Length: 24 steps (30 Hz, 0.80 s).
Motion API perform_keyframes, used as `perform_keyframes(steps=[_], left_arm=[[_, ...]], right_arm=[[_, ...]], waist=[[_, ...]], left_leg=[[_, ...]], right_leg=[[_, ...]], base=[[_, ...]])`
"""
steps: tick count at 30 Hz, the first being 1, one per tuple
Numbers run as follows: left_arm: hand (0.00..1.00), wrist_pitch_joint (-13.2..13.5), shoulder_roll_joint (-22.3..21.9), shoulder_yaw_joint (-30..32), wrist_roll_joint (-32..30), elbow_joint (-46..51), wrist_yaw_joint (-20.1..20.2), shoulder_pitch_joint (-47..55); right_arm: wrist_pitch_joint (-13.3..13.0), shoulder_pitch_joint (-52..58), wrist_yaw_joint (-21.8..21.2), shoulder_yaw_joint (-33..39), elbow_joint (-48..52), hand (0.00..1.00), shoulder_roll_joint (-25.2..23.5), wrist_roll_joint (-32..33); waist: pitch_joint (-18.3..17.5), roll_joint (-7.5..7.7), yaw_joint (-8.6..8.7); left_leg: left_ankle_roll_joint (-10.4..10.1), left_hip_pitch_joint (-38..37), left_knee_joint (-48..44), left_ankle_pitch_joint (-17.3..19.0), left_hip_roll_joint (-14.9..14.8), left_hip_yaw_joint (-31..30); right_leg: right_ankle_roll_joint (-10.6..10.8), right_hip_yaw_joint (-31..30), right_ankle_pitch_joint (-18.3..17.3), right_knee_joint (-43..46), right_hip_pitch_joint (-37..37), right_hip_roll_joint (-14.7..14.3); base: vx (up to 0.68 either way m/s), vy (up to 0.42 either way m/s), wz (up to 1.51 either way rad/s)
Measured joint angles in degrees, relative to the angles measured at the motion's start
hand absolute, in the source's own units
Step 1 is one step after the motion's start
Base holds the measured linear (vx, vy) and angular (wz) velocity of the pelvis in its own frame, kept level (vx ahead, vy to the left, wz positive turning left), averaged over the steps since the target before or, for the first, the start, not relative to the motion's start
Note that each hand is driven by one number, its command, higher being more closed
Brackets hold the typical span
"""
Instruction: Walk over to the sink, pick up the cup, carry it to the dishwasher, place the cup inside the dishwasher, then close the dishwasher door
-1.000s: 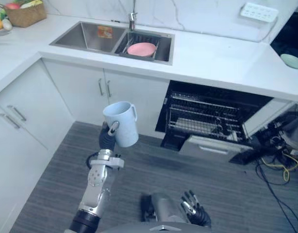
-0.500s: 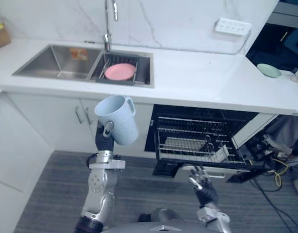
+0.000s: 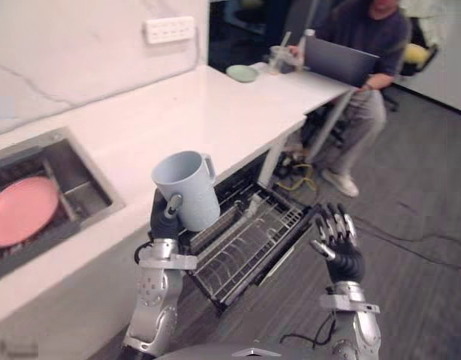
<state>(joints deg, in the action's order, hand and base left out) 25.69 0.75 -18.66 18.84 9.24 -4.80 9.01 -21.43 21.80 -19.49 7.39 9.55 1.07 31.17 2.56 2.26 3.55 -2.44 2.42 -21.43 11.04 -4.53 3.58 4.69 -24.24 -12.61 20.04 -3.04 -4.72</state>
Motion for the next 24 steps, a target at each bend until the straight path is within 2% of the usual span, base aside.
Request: perform_keyframes(steps=[1, 2, 3, 4, 6, 8, 9, 10, 11, 12, 13, 14, 15, 16, 17, 20, 21, 22, 24], left_arm=[[1.00, 0.0, 0.0, -0.2, 0.0, 0.1, 0.0, 0.0], [1.00, 0.0, 0.0, -0.9, 0.0, 0.1, -0.2, 0.0], [1.00, 0.0, -0.1, -2.1, 0.0, 0.1, -0.7, -0.1], [1.00, 0.0, -0.1, -2.6, -0.1, 0.1, -0.8, -0.3], [1.00, -0.2, -0.4, -4.0, -0.1, -1.5, -1.0, -0.6], [1.00, -0.6, -0.8, -4.0, -2.4, -3.4, -2.2, -0.5], [1.00, -0.7, -0.9, -3.7, -3.0, -3.7, -2.9, -0.5], [1.00, -0.9, -0.8, -2.7, -4.0, -4.1, -4.8, -0.6], [1.00, -1.2, -0.7, -0.9, -4.5, -4.3, -6.2, -0.6], [1.00, -1.5, -0.6, 0.1, -4.5, -4.3, -6.7, -0.7], [1.00, -1.8, -0.1, 2.0, -4.5, -4.3, -7.6, -1.5], [1.00, -2.0, -0.1, 3.1, -4.5, -4.3, -8.4, -3.3], [1.00, -2.0, -0.2, 3.4, -4.5, -4.3, -9.0, -4.0], [1.00, -2.3, 0.1, 3.9, -5.7, -4.3, -10.7, -4.5], [1.00, -2.6, 0.3, 3.9, -6.7, -4.3, -11.8, -5.1], [1.00, -3.0, 0.9, 3.9, -11.6, -4.3, -17.9, -5.8], [1.00, -3.3, 1.0, 3.9, -13.0, -4.3, -19.4, -5.8], [1.00, -3.4, 1.0, 3.9, -14.8, -4.3, -21.6, -5.8], [1.00, -4.3, 1.0, 3.6, -18.0, -4.3, -24.9, -5.9]], right_arm=[[0.1, 0.1, 0.0, -0.1, 0.6, 0.00, -0.2, -0.1], [0.3, 0.0, 0.0, -0.1, 1.1, 0.00, -0.6, -0.1], [0.6, -0.1, 0.1, 0.0, 1.2, 0.00, -0.6, -0.1], [0.8, 0.0, 0.1, -0.1, 1.2, 0.00, -0.8, -0.1], [1.7, 0.4, 0.1, 0.0, 1.2, 0.00, -1.0, -0.1], [2.2, -0.2, -0.3, 0.2, 0.6, 0.00, -0.2, 0.0], [2.5, -1.0, -0.7, 0.2, 0.1, 0.00, 0.0, 0.0], [3.0, -3.2, -1.8, 0.1, -1.8, 0.00, 1.0, 0.1], [3.4, -5.5, -2.4, 0.0, -3.9, 0.00, 2.0, 0.2], [4.1, -6.4, -3.0, -0.2, -4.3, 0.00, 2.3, 0.4], [4.2, -8.0, -3.2, -0.1, -4.4, 0.00, 2.4, 0.7], [4.3, -10.1, -2.8, 0.0, -4.4, 0.00, 3.3, 0.6], [4.4, -11.0, -2.5, -0.2, -4.7, 0.00, 3.7, 0.6], [5.2, -12.1, -1.6, -0.7, -4.4, 0.00, 3.6, 0.5], [5.5, -12.3, -1.1, -1.8, -3.7, 0.00, 3.5, 0.6], [7.9, -15.6, -1.0, -4.8, -2.8, 0.00, 3.4, 1.0], [8.4, -16.3, -1.0, -5.7, -1.9, 0.00, 3.3, 1.1], [9.0, -17.2, -1.0, -6.9, -0.6, 0.00, 3.3, 1.1], [9.5, -18.9, 0.4, -8.6, 1.0, 0.00, 3.3, 1.2]], waist=[[-0.1, 0.02, 0.00], [-0.5, -0.61, 0.25], [-2.0, -0.45, 0.85], [-2.5, 0.09, 1.13], [-3.7, 0.94, 1.97], [-4.3, -1.20, 1.99], [-4.4, -1.81, 1.75], [-4.1, -2.88, 1.41], [-3.7, -3.24, 1.31], [-3.5, -3.17, 1.15], [-3.2, -3.15, 0.83], [-2.7, -3.71, 0.51], [-2.5, -3.64, 0.00], [-2.6, -3.83, -0.25], [-2.4, -3.59, -0.25], [-0.9, -1.17, -0.60], [-0.7, -1.08, -0.88], [-0.8, -0.14, -1.27], [-0.7, -0.20, -1.79]], left_leg=[[0.0, -1.4, 0.8, 0.0, 0.0, 0.4], [0.2, -3.4, 2.4, 0.1, 0.0, 1.0], [0.8, -4.0, 2.6, 1.1, 0.3, 1.6], [0.7, -4.2, 2.3, 1.7, 0.7, 2.1], [0.4, -5.0, 1.6, 2.6, 0.9, 2.9], [0.5, -7.2, 4.4, 2.7, 0.6, 4.8], [0.5, -8.0, 5.5, 2.7, 0.6, 5.7], [0.6, -9.3, 6.8, 2.7, 0.6, 7.5], [0.6, -9.4, 5.4, 2.7, 0.7, 8.6], [0.5, -8.2, 3.4, 2.9, 0.9, 9.0], [0.0, -6.5, 3.8, 5.1, 1.6, 7.5], [1.3, -6.2, 9.6, 2.1, 1.9, 5.7], [1.7, -6.4, 10.6, 2.2, 2.0, 5.9], [2.3, -6.6, 11.1, 1.6, 2.2, 6.2], [2.5, -6.5, 11.4, 1.5, 2.3, 6.0], [3.6, -5.9, 11.8, 0.9, 3.2, 6.2], [3.9, -5.3, 11.8, 0.7, 3.5, 6.5], [4.3, -5.2, 11.8, 0.4, 4.1, 6.9], [4.6, -5.1, 11.8, 0.3, 4.9, 7.3]], right_leg=[[0.5, 0.1, 0.3, 1.4, 0.3, 0.0], [1.2, 0.2, -0.6, 3.2, 1.4, 0.0], [0.5, 2.1, -1.5, -0.8, 1.2, 1.6], [0.3, 3.1, 0.6, -3.2, 0.9, 2.8], [0.2, 4.7, 0.1, -3.9, 0.3, 3.3], [0.2, 15.7, 0.4, -0.3, 3.8, 3.9], [0.1, 19.0, 0.5, 0.3, 4.5, 4.4], [-0.6, 24.7, 1.0, 0.6, 5.4, 5.1], [-1.6, 27.4, 1.9, -0.5, 5.3, 5.5], [-2.3, 27.7, 2.6, -1.5, 4.9, 5.7], [-3.3, 27.9, 3.6, -3.9, 4.3, 6.4], [-3.0, 28.1, 4.1, -5.9, 4.1, 6.0], [-2.7, 27.8, 4.3, -6.8, 4.0, 5.9], [-1.8, 28.0, 6.5, -10.0, 2.6, 6.1], [-1.6, 28.1, 8.1, -12.3, 1.7, 6.1], [-0.9, 28.0, 11.2, -16.8, 0.4, 6.9], [-0.6, 28.0, 11.8, -17.6, 0.6, 7.3], [-0.5, 28.1, 11.8, -18.1, 0.8, 7.8], [-0.2, 28.1, 12.0, -18.9, 0.6, 8.5]], base=[[0.20, 0.167, -0.87], [0.13, 0.097, -0.72], [0.12, 0.090, -0.64], [0.12, 0.068, -0.43], [0.11, 0.014, -0.39], [0.08, -0.063, -0.84], [0.06, -0.088, -1.18], [0.04, -0.083, -1.19], [0.03, -0.074, -1.13], [-0.02, -0.031, -0.86], [-0.06, 0.009, -0.58], [-0.05, 0.019, -0.52], [-0.06, 0.064, -0.37], [-0.05, 0.082, -0.17], [-0.08, 0.139, -0.03], [-0.10, 0.111, -0.01], [-0.12, 0.108, -0.09], [-0.11, 0.106, -0.14], [-0.05, 0.071, -0.10]])
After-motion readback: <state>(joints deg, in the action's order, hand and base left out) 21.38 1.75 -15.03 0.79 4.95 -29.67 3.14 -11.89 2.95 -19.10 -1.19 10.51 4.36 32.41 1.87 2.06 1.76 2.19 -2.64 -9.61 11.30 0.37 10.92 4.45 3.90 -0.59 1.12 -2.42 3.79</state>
